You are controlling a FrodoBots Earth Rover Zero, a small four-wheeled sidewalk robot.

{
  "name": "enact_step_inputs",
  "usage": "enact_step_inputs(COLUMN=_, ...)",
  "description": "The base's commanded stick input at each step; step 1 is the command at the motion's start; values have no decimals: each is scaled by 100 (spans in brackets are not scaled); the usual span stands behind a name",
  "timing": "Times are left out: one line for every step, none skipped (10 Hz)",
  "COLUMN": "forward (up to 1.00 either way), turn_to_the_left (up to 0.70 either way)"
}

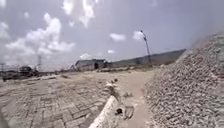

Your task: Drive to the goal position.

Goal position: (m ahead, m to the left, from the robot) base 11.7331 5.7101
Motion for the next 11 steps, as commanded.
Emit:
enact_step_inputs(forward=0, turn_to_the_left=-45)
enact_step_inputs(forward=0, turn_to_the_left=-45)
enact_step_inputs(forward=0, turn_to_the_left=-45)
enact_step_inputs(forward=0, turn_to_the_left=-45)
enact_step_inputs(forward=0, turn_to_the_left=-18)
enact_step_inputs(forward=0, turn_to_the_left=0)
enact_step_inputs(forward=0, turn_to_the_left=0)
enact_step_inputs(forward=0, turn_to_the_left=0)
enact_step_inputs(forward=0, turn_to_the_left=0)
enact_step_inputs(forward=0, turn_to_the_left=0)
enact_step_inputs(forward=0, turn_to_the_left=0)
